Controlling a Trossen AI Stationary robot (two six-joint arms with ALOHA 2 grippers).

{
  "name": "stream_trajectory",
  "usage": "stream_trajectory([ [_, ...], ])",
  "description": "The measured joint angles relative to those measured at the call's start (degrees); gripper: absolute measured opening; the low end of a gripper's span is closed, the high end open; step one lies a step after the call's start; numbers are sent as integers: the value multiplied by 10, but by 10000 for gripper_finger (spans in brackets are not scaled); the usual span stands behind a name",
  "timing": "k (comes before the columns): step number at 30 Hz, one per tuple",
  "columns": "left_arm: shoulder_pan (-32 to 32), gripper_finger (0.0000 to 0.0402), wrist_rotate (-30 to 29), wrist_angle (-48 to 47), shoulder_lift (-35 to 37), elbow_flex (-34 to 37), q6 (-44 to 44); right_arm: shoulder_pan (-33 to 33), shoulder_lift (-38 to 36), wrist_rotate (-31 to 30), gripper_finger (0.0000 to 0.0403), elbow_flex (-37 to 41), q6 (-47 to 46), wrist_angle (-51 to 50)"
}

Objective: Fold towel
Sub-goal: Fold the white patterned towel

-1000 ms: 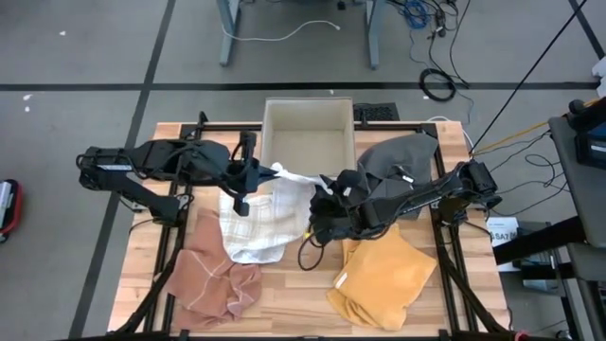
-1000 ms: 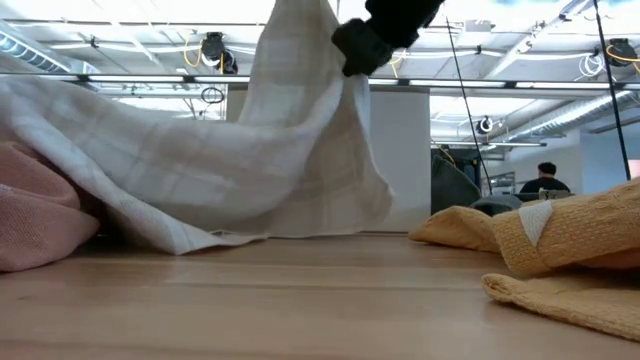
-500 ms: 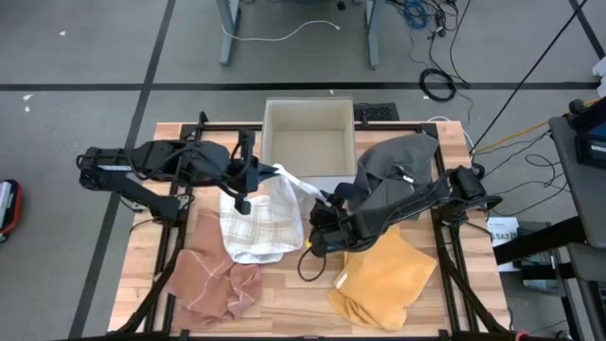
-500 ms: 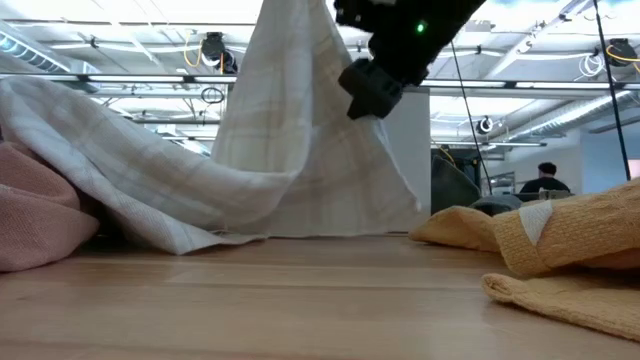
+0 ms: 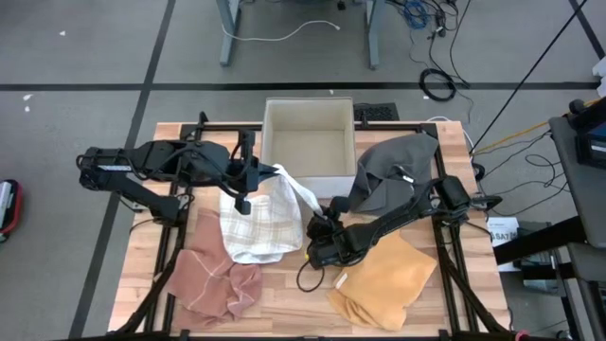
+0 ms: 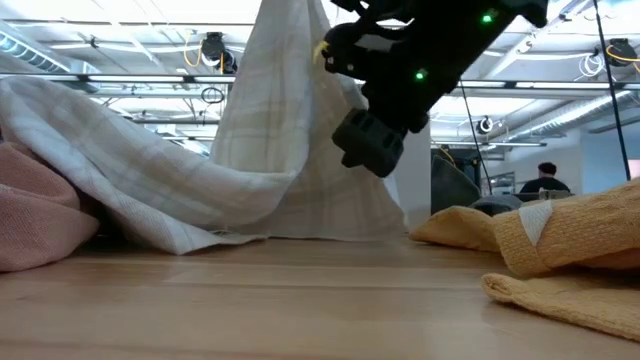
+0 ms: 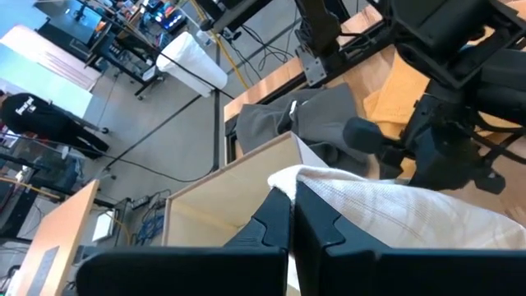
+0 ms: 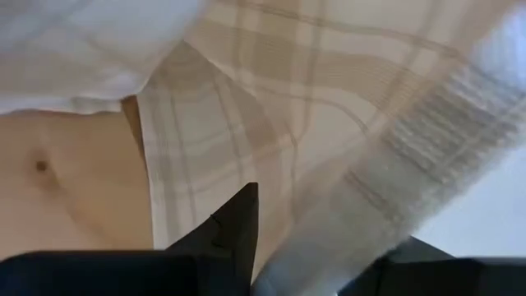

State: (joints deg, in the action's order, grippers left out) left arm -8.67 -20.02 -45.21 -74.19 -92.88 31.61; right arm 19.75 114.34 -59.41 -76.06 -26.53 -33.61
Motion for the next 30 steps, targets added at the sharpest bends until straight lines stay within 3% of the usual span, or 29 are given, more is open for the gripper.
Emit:
stream_trajectory([
  [6, 0, 0, 0, 11, 0, 0, 4, 6, 0, 39, 101, 5, -33, -25],
  [12, 0, 0, -2, 15, 0, 0, 4, 2, -1, 101, 13, 18, 0, -25],
  [17, 0, 0, -49, 16, -1, 0, 15, 3, -28, 91, 2, 19, 47, -34],
  [22, 3, 0, -125, 30, -1, 0, 35, 11, -118, 21, 1, 19, 73, -90],
  [25, 11, 0, -138, 62, 0, 0, 40, 20, -195, -1, 1, 19, 105, -109],
  [30, 16, 0, -139, 121, 0, 0, 59, 47, -330, 18, 0, 19, 183, -100],
])
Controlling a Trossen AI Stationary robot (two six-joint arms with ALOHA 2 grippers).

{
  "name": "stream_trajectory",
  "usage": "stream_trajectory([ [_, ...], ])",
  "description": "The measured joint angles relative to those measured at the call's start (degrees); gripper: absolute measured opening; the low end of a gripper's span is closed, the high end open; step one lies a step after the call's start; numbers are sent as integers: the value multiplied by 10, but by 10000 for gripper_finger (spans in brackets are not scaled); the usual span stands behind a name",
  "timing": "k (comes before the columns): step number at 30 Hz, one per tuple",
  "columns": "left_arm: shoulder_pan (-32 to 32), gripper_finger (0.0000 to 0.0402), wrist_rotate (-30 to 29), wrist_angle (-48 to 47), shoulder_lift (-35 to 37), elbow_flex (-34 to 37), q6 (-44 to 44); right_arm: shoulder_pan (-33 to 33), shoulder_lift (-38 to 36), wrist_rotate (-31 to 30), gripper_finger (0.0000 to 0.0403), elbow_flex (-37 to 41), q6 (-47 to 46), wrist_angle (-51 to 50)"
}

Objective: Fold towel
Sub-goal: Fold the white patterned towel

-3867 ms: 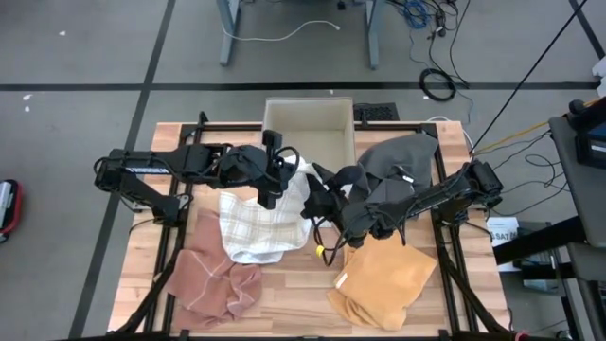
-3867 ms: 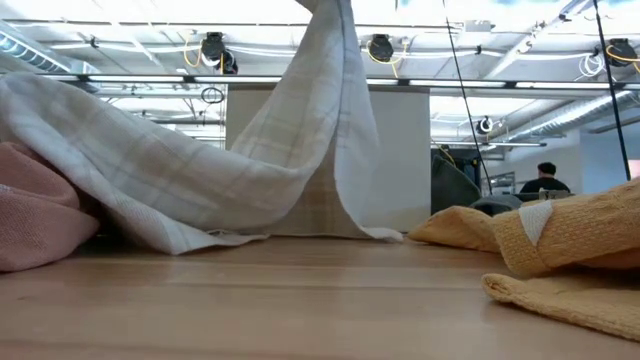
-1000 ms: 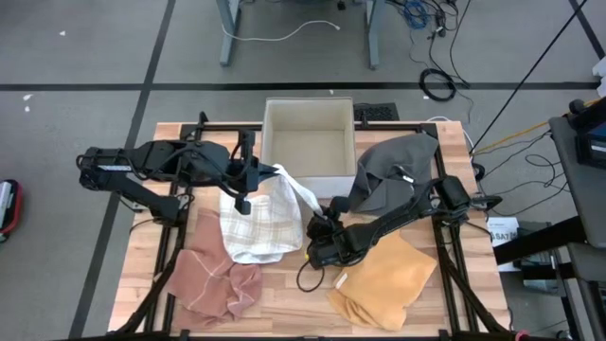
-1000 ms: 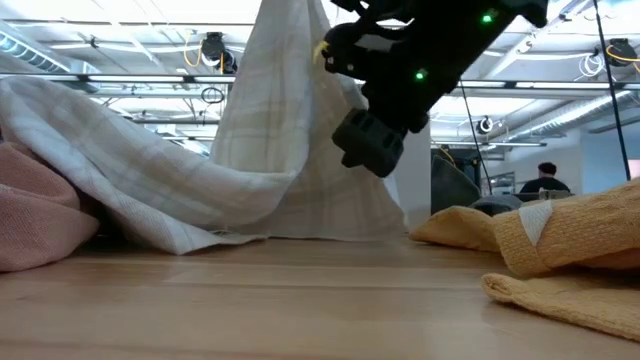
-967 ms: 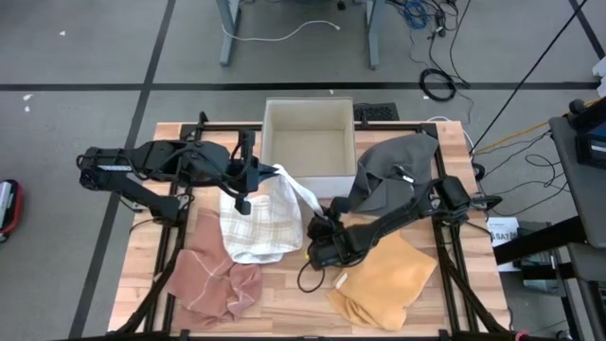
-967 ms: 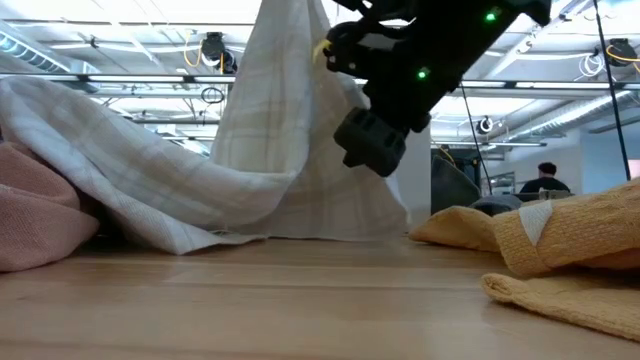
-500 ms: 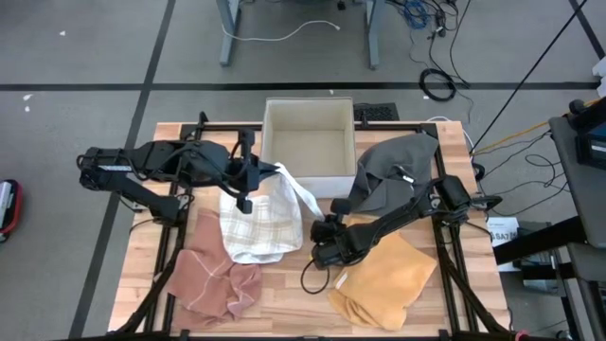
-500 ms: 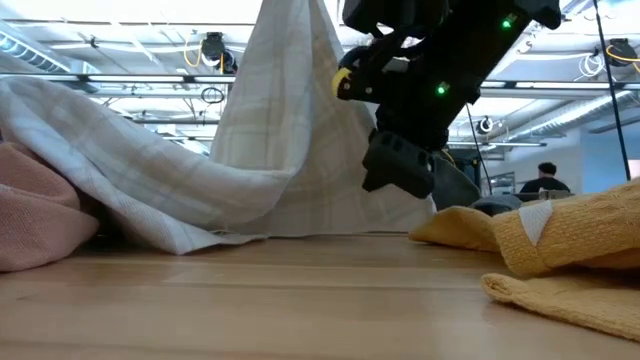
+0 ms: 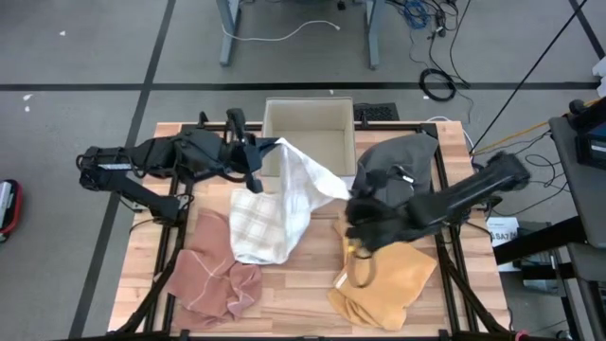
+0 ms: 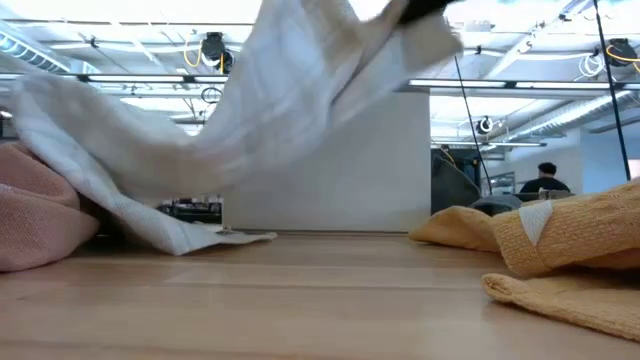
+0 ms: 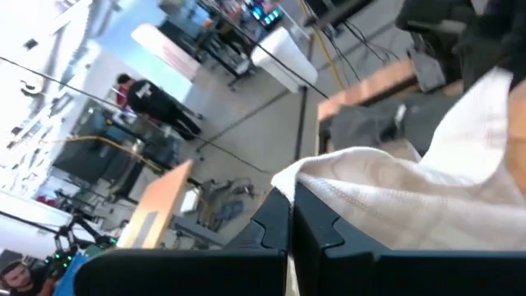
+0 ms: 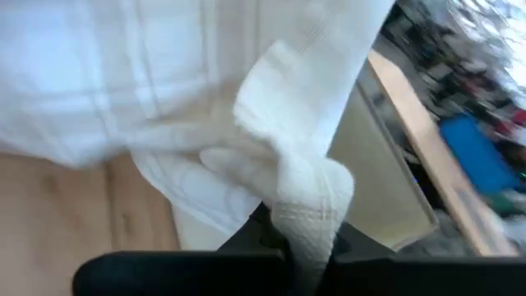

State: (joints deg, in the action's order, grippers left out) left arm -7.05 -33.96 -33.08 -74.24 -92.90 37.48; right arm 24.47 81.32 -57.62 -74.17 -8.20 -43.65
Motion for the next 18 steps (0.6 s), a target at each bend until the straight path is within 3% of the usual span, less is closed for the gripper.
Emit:
stream_trajectory([
  [5, 0, 0, 7, 56, 0, 0, 21, 36, -119, 10, 0, 0, 52, 20],
  [11, 0, 0, 76, 152, 0, 0, 21, 94, -229, 22, 0, 0, 184, 120],
  [18, 0, 0, 163, 278, -7, 0, 21, 166, -267, 185, 0, -1, 407, 300],
])
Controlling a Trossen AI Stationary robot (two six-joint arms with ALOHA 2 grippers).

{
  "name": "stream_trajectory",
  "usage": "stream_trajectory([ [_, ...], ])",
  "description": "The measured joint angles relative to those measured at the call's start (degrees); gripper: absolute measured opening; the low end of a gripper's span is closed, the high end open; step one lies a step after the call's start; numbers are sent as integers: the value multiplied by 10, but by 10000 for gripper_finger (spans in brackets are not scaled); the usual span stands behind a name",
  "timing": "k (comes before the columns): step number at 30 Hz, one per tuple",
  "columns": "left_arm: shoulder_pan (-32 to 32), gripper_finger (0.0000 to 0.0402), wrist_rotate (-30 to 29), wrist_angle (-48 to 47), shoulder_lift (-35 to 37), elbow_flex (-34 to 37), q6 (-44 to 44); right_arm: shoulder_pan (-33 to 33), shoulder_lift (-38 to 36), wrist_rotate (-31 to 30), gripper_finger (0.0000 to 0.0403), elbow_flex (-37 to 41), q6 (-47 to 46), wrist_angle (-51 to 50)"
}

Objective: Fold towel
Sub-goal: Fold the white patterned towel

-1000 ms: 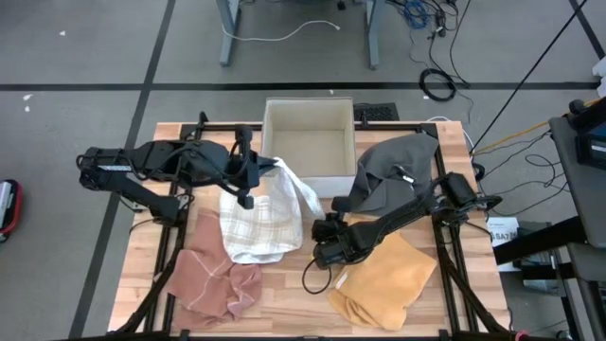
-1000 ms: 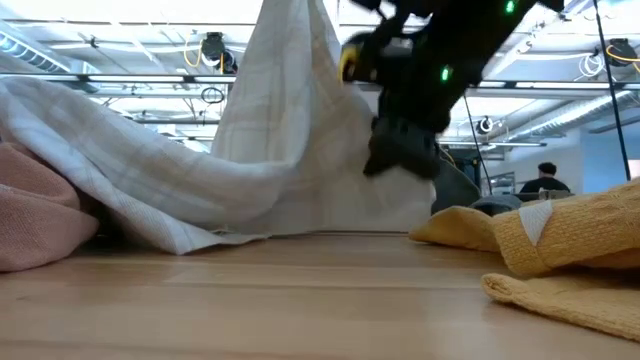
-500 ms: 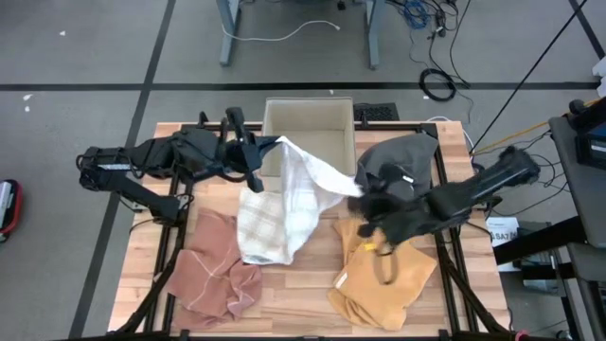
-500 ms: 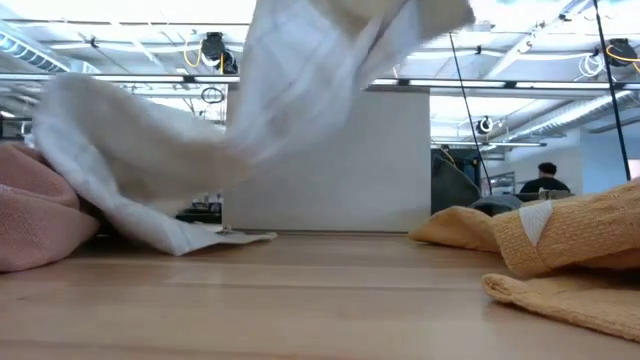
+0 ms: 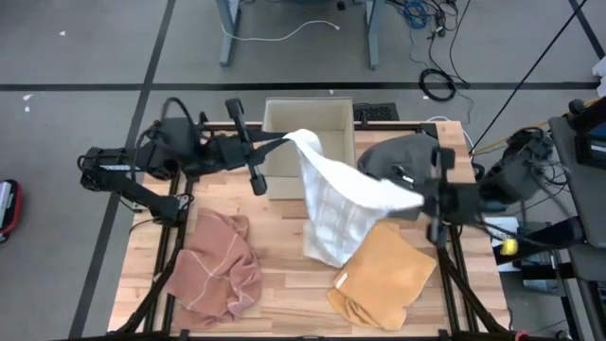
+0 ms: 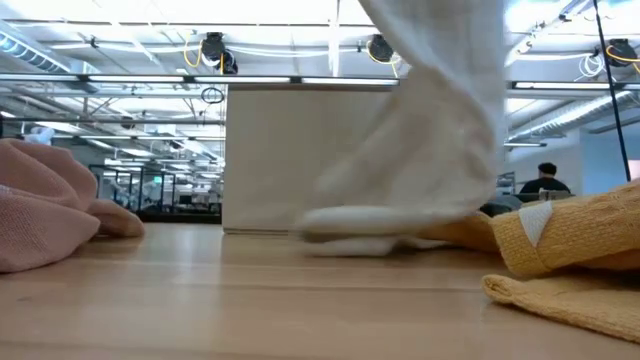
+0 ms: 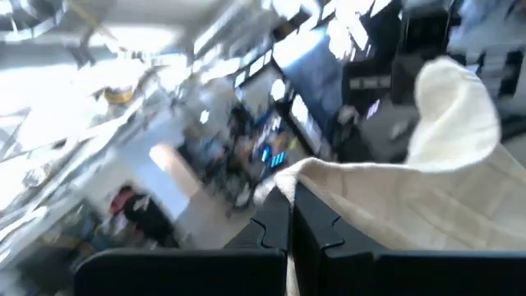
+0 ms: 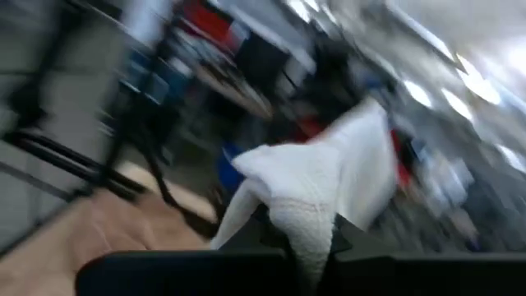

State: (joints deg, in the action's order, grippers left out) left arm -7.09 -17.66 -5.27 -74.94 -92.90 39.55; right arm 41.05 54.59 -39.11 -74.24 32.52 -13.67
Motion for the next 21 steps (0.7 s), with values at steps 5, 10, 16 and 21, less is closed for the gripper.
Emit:
stream_trajectory([
  [5, 4, 0, 31, 42, 0, 0, 1, 27, 3, 97, 0, 0, 79, 22],
  [10, 22, 0, 16, 33, 0, 0, 2, 29, 24, 171, 0, 0, 89, 23],
  [16, 53, 0, -35, -42, -6, 0, 2, 14, 64, 237, 0, 0, 86, 30],
  [21, 58, 0, -53, -119, -8, 0, 2, -11, 107, 294, 0, 0, 50, 24],
])
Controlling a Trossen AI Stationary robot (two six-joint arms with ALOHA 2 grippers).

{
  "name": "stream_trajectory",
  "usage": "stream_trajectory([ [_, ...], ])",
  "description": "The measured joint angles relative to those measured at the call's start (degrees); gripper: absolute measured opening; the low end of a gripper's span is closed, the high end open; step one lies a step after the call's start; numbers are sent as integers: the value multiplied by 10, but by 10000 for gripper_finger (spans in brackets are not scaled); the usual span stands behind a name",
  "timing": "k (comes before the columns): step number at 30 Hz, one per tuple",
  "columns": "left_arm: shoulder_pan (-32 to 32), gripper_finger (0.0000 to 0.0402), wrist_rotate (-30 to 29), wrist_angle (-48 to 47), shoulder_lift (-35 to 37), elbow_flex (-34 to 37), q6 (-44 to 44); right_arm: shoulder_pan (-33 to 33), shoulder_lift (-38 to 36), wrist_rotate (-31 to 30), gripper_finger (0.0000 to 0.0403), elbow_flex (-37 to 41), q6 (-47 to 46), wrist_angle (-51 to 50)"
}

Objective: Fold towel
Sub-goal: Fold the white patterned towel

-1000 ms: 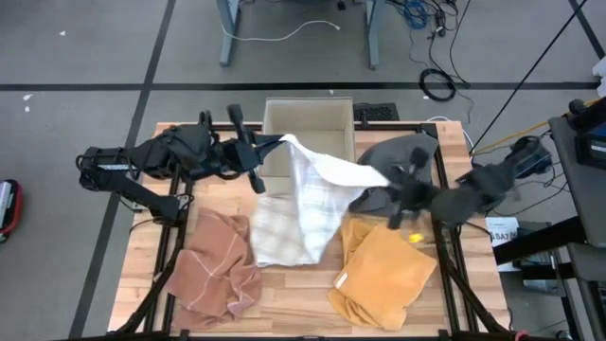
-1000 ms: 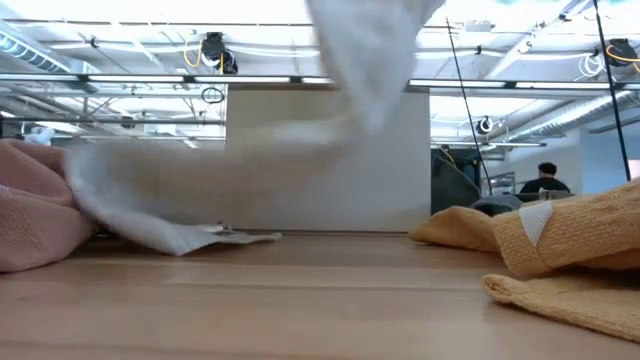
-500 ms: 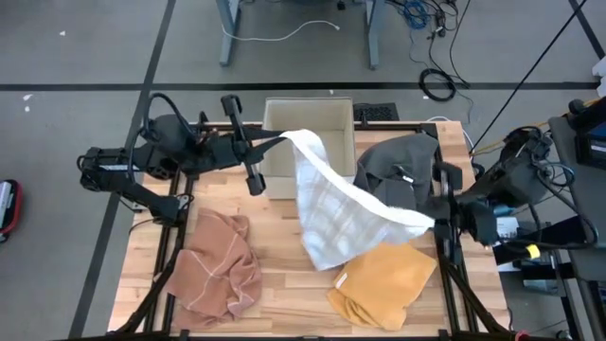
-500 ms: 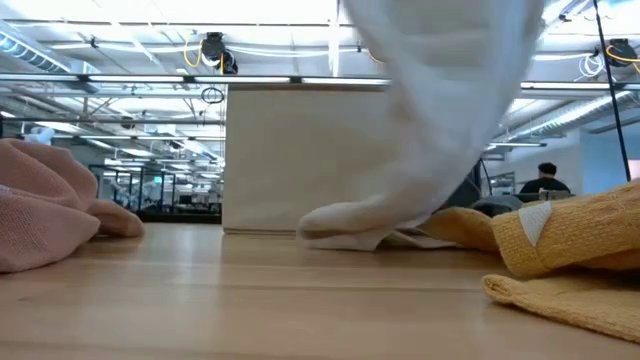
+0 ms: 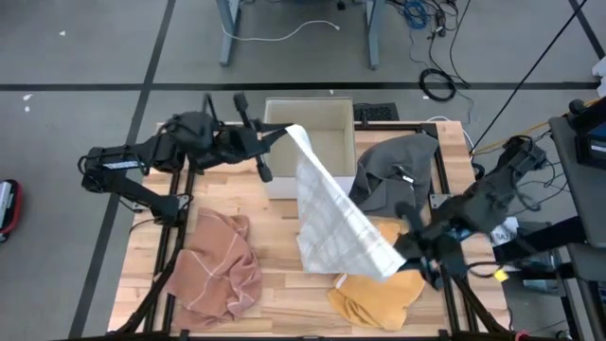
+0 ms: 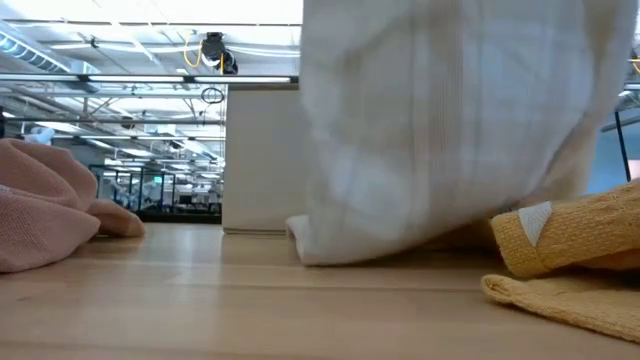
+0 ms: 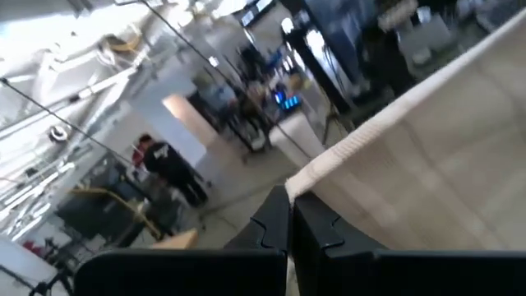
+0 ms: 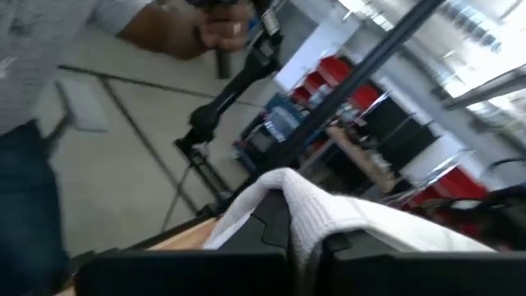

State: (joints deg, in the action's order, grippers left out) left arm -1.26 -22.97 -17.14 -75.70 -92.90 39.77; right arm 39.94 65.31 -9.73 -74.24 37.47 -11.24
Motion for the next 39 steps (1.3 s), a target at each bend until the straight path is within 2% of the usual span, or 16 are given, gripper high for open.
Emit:
stream_trajectory([
  [5, -17, 0, -20, -75, 6, 0, -3, -15, 24, 12, 0, 0, -32, -47],
  [11, -55, 0, -194, -144, 15, 0, 18, -41, 11, -33, 0, 0, -72, -75],
  [14, -79, 0, -294, -174, 15, 0, 42, -55, 6, -30, 0, 0, -66, -52],
  [20, -127, 0, -474, -201, 14, 0, 78, -94, 13, 94, 0, 0, -41, 13],
  [23, -148, 0, -524, -202, 14, 0, 88, -114, 22, 131, 0, 0, -39, 18],
  [27, -182, 0, -548, -215, 17, 0, 85, -139, 31, 157, 0, 0, -61, 5],
  [31, -216, 0, -546, -219, 19, 0, 58, -155, 37, 170, 0, 0, -99, -15],
  [39, -260, 0, -399, -256, 20, 0, -41, -155, 38, 165, 0, 0, -127, -39],
])
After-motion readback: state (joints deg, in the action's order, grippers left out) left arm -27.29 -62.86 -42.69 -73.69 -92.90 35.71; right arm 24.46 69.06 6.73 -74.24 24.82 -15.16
